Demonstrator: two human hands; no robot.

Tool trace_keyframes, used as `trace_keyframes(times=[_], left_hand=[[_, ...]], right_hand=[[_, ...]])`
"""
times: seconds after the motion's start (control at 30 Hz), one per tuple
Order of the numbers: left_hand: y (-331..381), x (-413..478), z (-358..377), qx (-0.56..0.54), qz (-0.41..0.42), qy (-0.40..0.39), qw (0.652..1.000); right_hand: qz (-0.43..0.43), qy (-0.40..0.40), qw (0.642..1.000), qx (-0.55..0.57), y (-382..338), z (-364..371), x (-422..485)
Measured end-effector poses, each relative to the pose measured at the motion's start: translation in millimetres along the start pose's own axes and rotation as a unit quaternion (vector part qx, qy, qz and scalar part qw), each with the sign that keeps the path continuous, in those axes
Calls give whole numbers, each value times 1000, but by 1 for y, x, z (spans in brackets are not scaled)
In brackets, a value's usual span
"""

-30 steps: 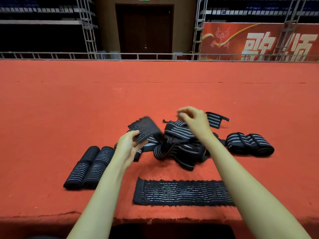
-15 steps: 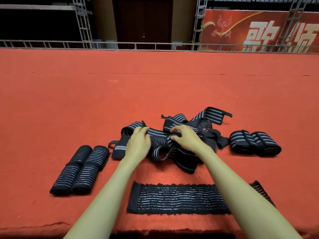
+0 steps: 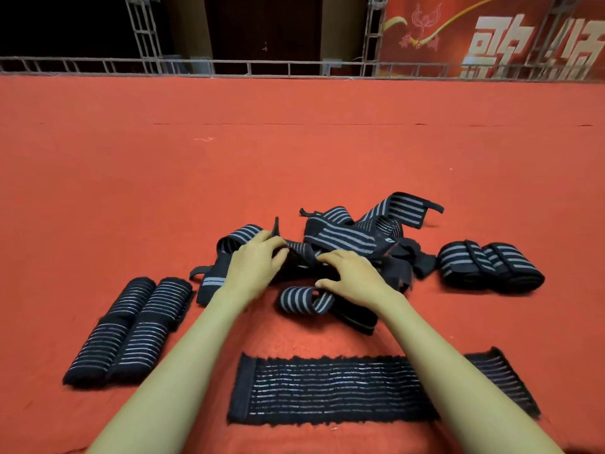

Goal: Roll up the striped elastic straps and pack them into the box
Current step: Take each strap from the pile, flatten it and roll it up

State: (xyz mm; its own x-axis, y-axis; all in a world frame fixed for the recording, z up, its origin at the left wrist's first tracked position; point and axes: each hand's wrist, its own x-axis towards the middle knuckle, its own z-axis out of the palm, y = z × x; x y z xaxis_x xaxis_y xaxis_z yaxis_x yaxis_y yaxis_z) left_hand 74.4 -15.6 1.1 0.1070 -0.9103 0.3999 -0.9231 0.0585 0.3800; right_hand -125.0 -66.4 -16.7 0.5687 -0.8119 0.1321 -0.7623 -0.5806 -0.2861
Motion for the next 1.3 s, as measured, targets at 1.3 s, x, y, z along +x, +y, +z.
trace_keyframes(times=[1.3], left_hand=[[23, -34, -30, -151, -115, 113, 975]], right_hand=[[206, 148, 967, 29, -3, -28, 31]])
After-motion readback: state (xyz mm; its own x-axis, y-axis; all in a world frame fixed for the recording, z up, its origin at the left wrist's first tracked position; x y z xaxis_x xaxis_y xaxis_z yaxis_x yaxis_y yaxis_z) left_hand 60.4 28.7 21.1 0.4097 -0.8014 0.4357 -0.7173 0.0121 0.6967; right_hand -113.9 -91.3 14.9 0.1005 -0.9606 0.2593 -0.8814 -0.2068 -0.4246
